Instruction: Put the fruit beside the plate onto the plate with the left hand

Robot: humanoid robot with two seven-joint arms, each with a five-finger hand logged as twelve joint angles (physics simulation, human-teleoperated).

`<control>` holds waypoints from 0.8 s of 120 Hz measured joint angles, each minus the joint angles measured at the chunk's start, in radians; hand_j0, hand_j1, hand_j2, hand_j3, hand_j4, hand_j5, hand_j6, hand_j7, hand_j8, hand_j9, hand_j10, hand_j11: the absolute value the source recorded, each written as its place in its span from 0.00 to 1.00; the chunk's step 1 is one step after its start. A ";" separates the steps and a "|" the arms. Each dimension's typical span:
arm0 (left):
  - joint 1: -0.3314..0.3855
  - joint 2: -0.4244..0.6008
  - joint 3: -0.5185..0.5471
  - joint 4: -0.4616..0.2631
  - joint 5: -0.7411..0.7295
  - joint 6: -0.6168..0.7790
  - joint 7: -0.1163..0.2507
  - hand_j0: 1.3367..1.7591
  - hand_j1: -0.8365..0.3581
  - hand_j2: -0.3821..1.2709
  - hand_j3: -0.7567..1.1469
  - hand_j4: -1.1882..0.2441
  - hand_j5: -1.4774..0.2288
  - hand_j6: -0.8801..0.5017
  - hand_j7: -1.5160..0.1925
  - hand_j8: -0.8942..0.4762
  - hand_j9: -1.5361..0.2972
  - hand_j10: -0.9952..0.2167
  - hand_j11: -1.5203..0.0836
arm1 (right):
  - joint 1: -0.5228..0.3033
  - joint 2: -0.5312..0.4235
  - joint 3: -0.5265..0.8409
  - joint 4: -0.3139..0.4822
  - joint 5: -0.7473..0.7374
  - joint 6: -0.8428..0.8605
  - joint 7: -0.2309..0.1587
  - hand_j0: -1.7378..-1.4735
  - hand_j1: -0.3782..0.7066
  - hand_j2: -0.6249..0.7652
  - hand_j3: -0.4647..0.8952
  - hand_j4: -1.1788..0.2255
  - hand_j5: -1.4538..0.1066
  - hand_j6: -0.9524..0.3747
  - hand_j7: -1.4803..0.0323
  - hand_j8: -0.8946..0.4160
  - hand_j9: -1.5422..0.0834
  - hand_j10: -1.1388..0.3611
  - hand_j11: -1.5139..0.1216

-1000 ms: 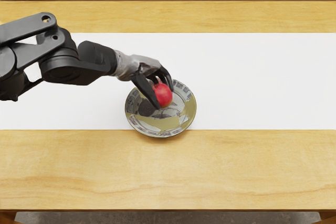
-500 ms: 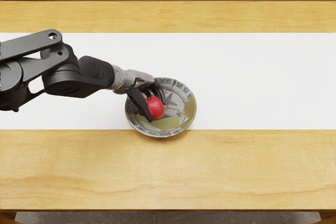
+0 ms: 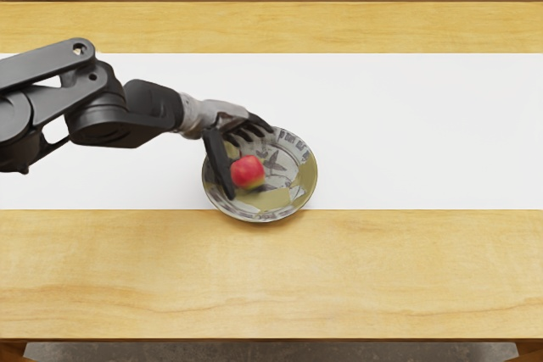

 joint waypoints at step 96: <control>0.262 0.446 -0.350 0.135 -0.738 -0.313 0.000 0.76 0.99 0.23 0.40 0.83 0.86 0.64 0.89 0.65 0.84 0.82 0.95 | 0.000 0.000 0.000 0.002 0.000 0.002 0.000 0.30 0.04 0.45 0.34 0.83 0.92 0.71 0.97 0.67 0.94 0.75 0.92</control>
